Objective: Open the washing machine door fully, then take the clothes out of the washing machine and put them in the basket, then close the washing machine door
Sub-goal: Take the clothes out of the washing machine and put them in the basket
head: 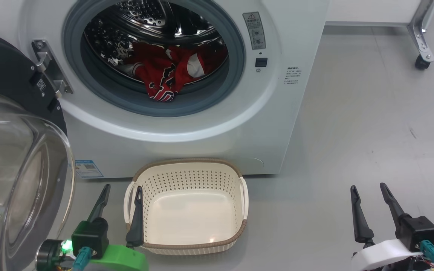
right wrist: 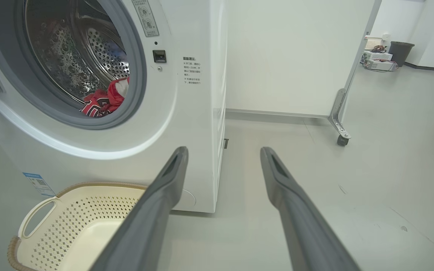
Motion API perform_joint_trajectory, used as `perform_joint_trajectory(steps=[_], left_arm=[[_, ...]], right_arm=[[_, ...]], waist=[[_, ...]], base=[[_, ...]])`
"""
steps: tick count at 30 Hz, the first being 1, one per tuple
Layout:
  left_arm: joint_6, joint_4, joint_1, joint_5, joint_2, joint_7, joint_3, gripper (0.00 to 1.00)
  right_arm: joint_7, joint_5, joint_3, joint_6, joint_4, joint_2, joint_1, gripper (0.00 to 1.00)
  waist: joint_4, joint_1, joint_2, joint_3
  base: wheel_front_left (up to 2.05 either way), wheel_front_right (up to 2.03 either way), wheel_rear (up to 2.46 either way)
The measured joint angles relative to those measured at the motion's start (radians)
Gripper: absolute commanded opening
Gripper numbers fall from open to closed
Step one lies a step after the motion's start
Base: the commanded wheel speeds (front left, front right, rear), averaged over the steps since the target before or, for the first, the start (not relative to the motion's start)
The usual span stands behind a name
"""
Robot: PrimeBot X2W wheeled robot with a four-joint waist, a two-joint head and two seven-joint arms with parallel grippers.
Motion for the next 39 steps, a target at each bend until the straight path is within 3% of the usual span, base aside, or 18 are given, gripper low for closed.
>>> perform_joint_trajectory(steps=[15, 39], left_arm=[[0.000, 0.000, -0.001, 0.000, 0.000, -0.002, -0.001, 1.00], [0.000, 0.022, -0.003, -0.001, 0.000, 0.000, -0.013, 1.00]], right_arm=[[0.000, 0.000, 0.000, 0.001, 0.000, 0.000, -0.001, 1.00], [0.000, 0.000, 0.002, 0.001, 0.003, 0.000, -0.001, 1.00]], waist=[[0.002, 0.0000, 0.0000, 0.003], [0.000, 0.0000, 0.0000, 0.008]], base=[[0.56, -0.56, 0.00], [0.03, -0.03, 0.00]])
